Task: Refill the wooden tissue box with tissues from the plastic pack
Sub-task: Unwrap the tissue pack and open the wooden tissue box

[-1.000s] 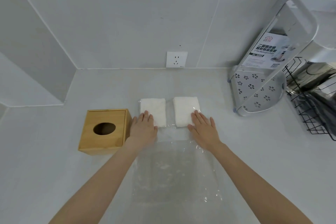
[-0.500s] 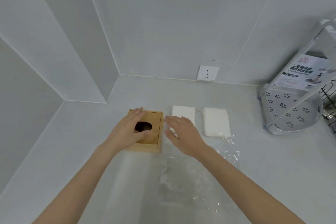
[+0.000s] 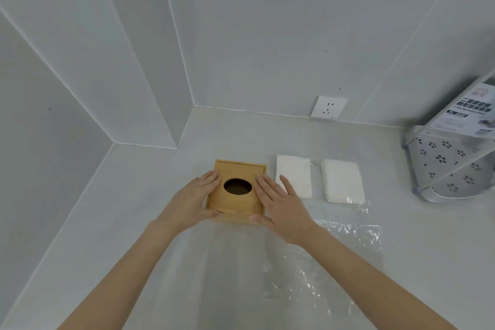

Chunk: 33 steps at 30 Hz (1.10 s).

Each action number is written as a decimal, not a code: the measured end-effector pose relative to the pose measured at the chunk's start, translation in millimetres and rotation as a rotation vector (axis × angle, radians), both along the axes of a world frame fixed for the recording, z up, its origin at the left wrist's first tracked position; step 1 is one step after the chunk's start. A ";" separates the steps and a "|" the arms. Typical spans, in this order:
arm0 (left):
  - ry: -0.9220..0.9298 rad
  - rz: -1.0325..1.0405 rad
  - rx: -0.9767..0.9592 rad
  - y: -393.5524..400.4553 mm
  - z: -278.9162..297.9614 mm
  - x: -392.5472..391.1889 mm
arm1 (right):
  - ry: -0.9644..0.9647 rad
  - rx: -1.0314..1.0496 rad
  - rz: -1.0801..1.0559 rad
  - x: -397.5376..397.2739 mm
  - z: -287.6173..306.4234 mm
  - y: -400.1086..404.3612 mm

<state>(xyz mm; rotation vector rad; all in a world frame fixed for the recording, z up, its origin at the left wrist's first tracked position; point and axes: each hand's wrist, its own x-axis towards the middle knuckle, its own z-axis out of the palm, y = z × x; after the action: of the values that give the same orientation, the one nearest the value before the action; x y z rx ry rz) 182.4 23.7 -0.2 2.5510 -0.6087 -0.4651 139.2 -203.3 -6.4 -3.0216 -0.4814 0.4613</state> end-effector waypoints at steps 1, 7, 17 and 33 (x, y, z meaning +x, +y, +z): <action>0.007 -0.009 -0.005 0.7 0.4 1.0 | -0.007 -0.023 0.010 -0.4 -0.5 0.9; 0.171 0.002 -0.133 8.0 19.7 13.6 | -0.121 0.073 0.075 5.3 8.0 -3.9; 0.338 0.261 -0.263 -0.3 52.5 65.8 | -0.067 0.581 -0.169 49.0 46.9 -8.4; 0.284 0.420 -0.370 -29.7 45.0 97.6 | 0.098 0.867 -0.516 109.8 33.7 -5.8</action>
<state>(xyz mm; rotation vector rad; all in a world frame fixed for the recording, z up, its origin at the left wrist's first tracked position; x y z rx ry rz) 280.0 -5.9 44.8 2.1268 -0.0407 -0.4969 249.0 -209.1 27.3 -2.1444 0.1094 0.2586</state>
